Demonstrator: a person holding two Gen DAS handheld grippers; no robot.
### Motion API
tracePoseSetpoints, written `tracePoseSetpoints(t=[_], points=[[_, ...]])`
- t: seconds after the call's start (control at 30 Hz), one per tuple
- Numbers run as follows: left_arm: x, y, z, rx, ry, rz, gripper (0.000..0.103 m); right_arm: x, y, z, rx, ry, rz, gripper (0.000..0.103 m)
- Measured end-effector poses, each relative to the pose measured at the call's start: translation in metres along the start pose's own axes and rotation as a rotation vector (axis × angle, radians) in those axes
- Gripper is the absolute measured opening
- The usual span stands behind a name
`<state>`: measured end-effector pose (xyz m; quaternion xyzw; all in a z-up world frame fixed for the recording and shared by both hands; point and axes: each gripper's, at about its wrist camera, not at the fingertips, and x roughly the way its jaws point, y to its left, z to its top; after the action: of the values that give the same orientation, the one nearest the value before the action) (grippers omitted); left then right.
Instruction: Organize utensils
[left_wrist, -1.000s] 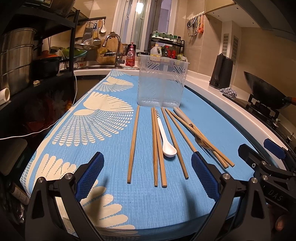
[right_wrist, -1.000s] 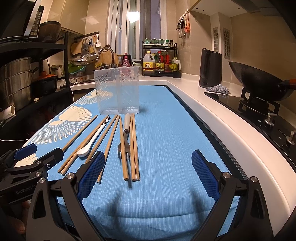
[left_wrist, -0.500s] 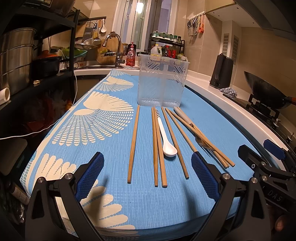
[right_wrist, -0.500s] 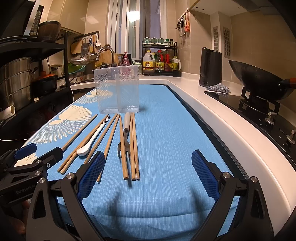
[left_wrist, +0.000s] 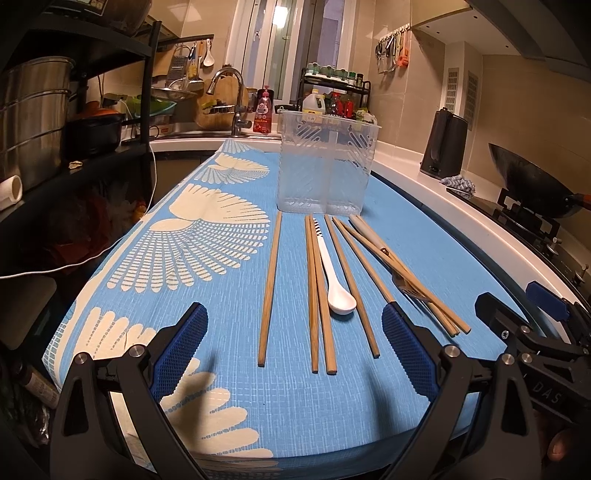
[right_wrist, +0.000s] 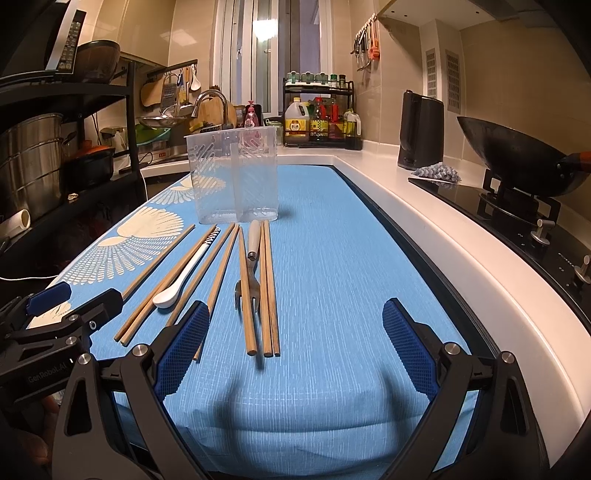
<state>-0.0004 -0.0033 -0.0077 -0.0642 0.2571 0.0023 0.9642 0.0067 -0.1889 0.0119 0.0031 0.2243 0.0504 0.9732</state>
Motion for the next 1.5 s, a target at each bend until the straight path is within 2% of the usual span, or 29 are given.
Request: tracePoseSetpoints(t=[0.47, 0.57, 0.63, 0.67, 0.73, 0.77, 0.83, 0.93, 1.07, 1.23, 1.5], points=[[0.002, -0.002, 0.001, 0.004, 0.006, 0.0, 0.092, 0.002, -0.001, 0.0, 0.007, 0.013, 0.0, 0.092], [0.002, -0.001, 0.001, 0.002, 0.005, -0.004, 0.092, 0.004, -0.002, 0.0, 0.013, 0.025, 0.007, 0.087], [0.002, 0.0, 0.0, -0.003, 0.006, -0.007, 0.092, 0.008, -0.004, 0.0, 0.022, 0.036, 0.015, 0.076], [0.003, 0.001, 0.0, -0.006, 0.007, -0.008, 0.09, 0.01, -0.005, 0.001, 0.03, 0.041, 0.021, 0.072], [0.004, 0.003, -0.001, -0.01, 0.014, -0.004, 0.083, 0.017, -0.01, 0.003, 0.046, 0.057, 0.031, 0.055], [0.005, 0.004, -0.001, -0.012, 0.017, -0.003, 0.078, 0.02, -0.012, 0.003, 0.052, 0.066, 0.035, 0.051], [0.006, 0.006, -0.002, -0.013, 0.019, -0.002, 0.069, 0.03, -0.017, 0.003, 0.064, 0.095, 0.046, 0.035], [0.008, 0.009, -0.003, -0.012, 0.022, -0.001, 0.056, 0.044, -0.016, 0.0, 0.059, 0.142, 0.083, 0.024], [0.015, 0.015, -0.005, -0.025, 0.041, 0.01, 0.04, 0.053, -0.006, -0.006, 0.014, 0.184, 0.126, 0.023], [0.022, 0.019, -0.005, -0.022, 0.047, 0.022, 0.028, 0.054, -0.001, -0.009, 0.007, 0.188, 0.129, 0.023], [0.031, 0.02, -0.009, -0.016, 0.067, 0.022, 0.027, 0.055, -0.005, -0.008, 0.013, 0.196, 0.126, 0.023]])
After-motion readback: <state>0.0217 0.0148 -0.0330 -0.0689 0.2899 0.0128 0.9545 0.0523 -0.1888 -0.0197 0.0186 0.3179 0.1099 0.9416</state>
